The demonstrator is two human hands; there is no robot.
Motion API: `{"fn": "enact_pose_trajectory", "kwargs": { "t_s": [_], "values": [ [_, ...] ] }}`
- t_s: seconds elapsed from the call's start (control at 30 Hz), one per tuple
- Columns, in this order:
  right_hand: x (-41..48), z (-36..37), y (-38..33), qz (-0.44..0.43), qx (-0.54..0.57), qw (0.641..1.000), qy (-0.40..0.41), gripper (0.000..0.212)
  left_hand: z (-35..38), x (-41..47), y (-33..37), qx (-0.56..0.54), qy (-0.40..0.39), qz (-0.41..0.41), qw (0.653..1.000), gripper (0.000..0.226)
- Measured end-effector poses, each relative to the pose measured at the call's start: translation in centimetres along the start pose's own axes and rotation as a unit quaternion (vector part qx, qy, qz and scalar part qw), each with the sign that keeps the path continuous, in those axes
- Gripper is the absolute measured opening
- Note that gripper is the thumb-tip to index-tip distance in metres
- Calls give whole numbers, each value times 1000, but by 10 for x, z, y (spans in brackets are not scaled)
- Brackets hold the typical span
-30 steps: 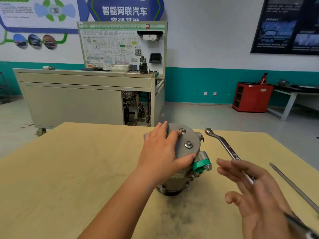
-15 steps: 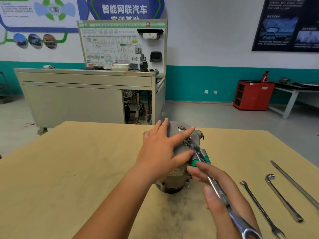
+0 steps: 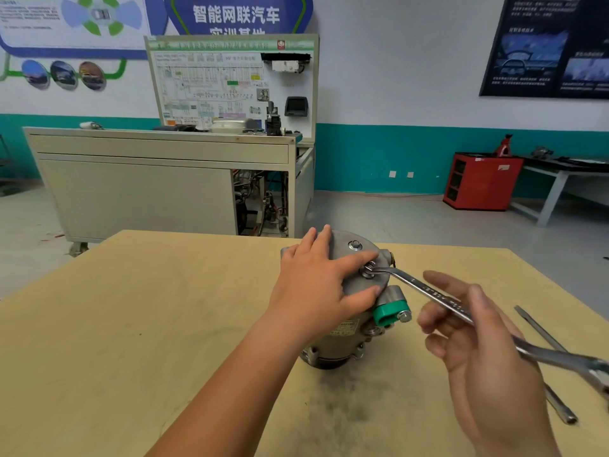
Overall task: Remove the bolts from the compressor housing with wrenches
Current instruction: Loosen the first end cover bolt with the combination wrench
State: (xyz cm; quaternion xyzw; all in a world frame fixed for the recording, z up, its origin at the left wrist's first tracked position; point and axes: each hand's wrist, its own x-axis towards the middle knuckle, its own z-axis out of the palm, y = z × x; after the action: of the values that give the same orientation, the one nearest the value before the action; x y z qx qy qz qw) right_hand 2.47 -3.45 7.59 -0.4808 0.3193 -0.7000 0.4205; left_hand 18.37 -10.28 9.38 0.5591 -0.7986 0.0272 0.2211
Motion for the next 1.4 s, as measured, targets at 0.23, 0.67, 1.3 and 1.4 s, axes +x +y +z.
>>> {"fn": "enact_pose_trajectory", "kwargs": {
  "t_s": [0.23, 0.67, 1.3, 1.4],
  "values": [
    [42, -24, 11, 71, 28, 997, 31, 37, -1, -3, -5, -15, -2, -6, 1000, 64],
    [68, -25, 18, 124, 48, 988, 73, 23, 2, -5, -5, 13, 3, 18, 1000, 47],
    [103, -13, -12, -266, -747, 580, -186, 63, 6, 0, -4, 5, 25, 19, 999, 55],
    [135, -4, -9, -294, -745, 530, -279, 68, 5, -3, -9, -27, 50, -7, 998, 85]
  ]
}}
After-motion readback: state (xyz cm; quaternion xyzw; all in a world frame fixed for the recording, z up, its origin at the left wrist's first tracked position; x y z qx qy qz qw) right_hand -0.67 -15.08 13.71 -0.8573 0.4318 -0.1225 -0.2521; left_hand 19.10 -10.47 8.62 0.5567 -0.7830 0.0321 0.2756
